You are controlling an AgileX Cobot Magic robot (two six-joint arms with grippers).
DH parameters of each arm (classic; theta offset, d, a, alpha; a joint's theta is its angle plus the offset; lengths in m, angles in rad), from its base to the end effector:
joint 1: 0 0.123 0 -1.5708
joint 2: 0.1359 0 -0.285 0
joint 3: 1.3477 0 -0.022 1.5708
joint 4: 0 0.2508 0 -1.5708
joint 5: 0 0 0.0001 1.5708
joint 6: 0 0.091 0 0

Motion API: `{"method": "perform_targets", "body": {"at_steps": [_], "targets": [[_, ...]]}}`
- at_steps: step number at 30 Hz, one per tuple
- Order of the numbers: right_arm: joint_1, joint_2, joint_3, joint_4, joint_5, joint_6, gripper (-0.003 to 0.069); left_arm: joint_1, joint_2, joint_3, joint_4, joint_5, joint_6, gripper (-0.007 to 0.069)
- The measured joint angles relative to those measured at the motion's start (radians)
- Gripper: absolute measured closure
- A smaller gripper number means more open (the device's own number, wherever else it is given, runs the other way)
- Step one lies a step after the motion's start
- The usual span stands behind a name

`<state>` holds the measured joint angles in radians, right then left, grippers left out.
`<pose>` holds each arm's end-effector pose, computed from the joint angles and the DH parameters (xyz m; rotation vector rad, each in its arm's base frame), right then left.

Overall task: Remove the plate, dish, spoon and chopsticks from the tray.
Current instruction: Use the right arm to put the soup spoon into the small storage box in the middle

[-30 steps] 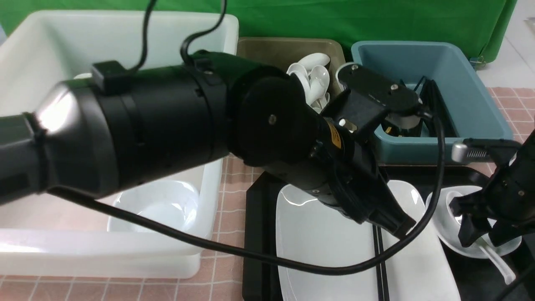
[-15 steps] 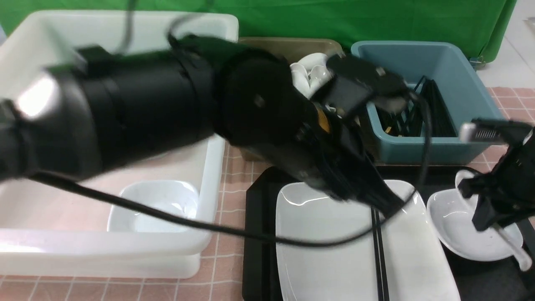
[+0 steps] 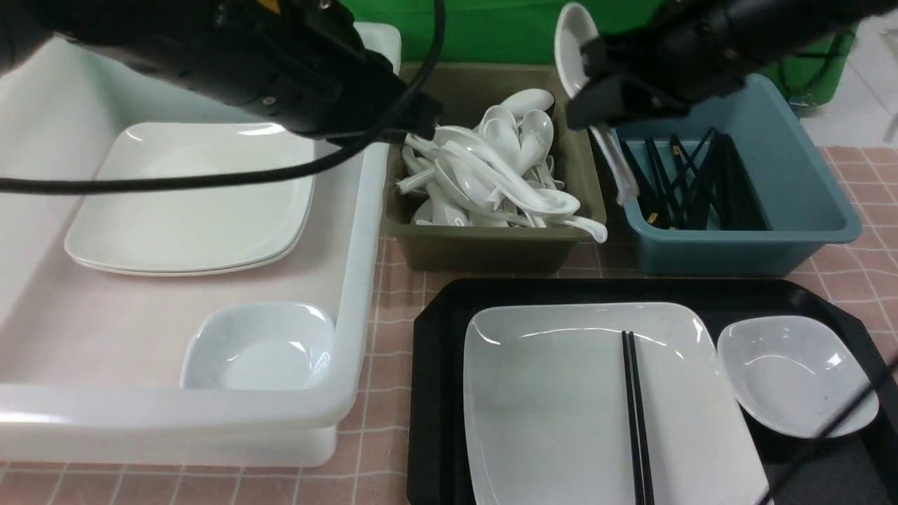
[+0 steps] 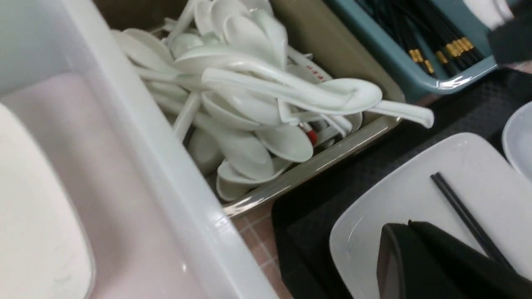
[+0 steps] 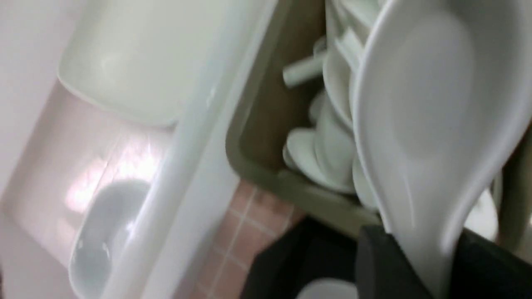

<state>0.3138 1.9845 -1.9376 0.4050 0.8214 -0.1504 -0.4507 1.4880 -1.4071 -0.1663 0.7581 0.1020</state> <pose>0.4322 0.1679 0.3394 -0.3610 2.3096 0.5638 0.2945 -0.1540 0.3698 0.5575 2.2711 -0.3683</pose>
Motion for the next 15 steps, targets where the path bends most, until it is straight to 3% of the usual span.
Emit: {"method": "perform_targets", "body": {"at_steps": [5,8,10,15], "targets": [[0.002,0.218,-0.267,0.001,-0.004,0.128,0.0429,0.0,0.0,0.0,-0.007,0.058,0.005,0.0628],[0.002,0.36,-0.428,-0.001,0.016,0.168,0.0271,0.0,0.0,0.0,-0.018,0.097,0.012,0.0628],[0.002,0.39,-0.467,-0.002,0.042,0.17,0.021,0.0,0.0,0.0,-0.037,0.112,0.026,0.0628],[0.0,0.396,-0.527,-0.003,0.16,0.161,0.0158,-0.015,-0.001,0.0,-0.087,0.136,0.048,0.0628]]}}
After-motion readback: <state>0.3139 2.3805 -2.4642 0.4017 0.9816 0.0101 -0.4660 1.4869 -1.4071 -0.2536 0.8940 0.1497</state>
